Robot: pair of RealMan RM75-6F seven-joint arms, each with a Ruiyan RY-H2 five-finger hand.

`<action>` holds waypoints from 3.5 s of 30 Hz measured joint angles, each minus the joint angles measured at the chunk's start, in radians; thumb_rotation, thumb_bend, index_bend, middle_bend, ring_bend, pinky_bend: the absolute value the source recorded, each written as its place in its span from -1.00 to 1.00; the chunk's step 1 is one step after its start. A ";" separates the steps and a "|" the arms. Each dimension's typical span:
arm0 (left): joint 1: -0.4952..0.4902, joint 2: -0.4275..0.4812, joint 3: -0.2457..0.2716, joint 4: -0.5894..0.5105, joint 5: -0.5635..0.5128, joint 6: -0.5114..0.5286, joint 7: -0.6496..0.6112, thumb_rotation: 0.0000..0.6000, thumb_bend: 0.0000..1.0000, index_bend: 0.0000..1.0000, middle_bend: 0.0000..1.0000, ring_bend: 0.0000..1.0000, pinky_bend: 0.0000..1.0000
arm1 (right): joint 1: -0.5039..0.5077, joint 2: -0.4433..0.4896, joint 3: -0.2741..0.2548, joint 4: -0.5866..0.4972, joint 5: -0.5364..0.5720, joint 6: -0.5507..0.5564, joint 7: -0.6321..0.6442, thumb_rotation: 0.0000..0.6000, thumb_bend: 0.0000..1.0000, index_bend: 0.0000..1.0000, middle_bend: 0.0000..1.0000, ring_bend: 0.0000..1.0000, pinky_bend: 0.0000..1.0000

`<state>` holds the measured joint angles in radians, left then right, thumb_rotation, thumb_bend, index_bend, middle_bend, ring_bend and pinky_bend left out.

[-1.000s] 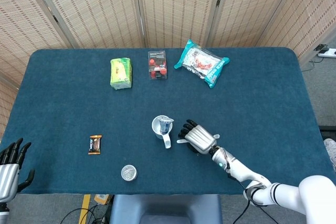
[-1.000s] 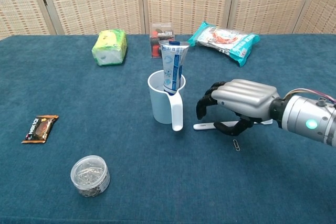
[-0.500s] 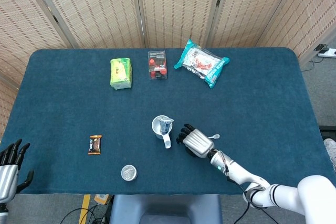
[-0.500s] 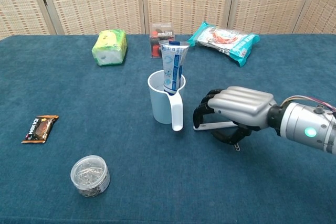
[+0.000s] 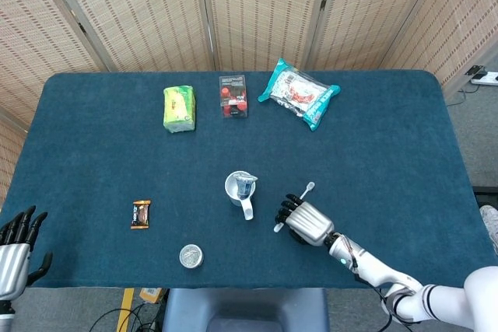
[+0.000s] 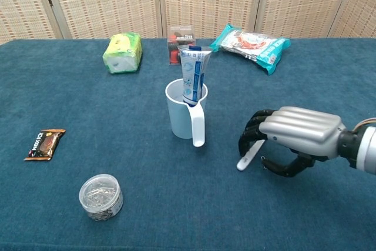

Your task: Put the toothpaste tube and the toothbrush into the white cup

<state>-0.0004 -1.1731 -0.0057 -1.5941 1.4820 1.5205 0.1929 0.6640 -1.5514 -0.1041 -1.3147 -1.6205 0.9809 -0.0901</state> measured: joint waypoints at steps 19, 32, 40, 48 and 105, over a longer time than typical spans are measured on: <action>-0.003 -0.001 0.002 -0.006 -0.003 -0.007 0.009 1.00 -0.12 -0.75 -0.96 -0.93 -0.72 | -0.070 0.081 0.038 0.037 0.093 0.023 -0.003 1.00 -0.06 -0.29 -0.37 -0.65 -0.71; -0.001 0.002 0.002 -0.004 -0.005 -0.005 0.003 1.00 -0.12 -0.75 -0.96 -0.93 -0.72 | -0.060 0.003 0.082 0.097 0.126 -0.015 0.053 1.00 -0.06 -0.29 -0.37 -0.65 -0.71; 0.000 0.000 0.004 -0.005 -0.003 -0.006 0.002 1.00 -0.12 -0.75 -0.96 -0.93 -0.72 | -0.047 -0.023 0.079 0.094 0.086 -0.009 0.069 1.00 -0.06 -0.29 -0.37 -0.65 -0.71; 0.000 0.004 0.004 -0.009 -0.001 -0.004 -0.001 1.00 -0.12 -0.75 -0.96 -0.93 -0.72 | -0.038 -0.041 0.056 0.050 0.031 0.002 0.085 1.00 -0.06 -0.29 -0.37 -0.65 -0.71; 0.001 0.006 0.007 -0.005 -0.011 -0.017 -0.012 1.00 -0.12 -0.75 -0.96 -0.93 -0.72 | -0.026 -0.123 0.115 0.137 0.050 0.038 0.029 1.00 -0.53 -0.29 -0.37 -0.65 -0.71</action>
<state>0.0002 -1.1666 0.0014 -1.5996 1.4714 1.5034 0.1810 0.6376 -1.6745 0.0109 -1.1773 -1.5708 1.0193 -0.0611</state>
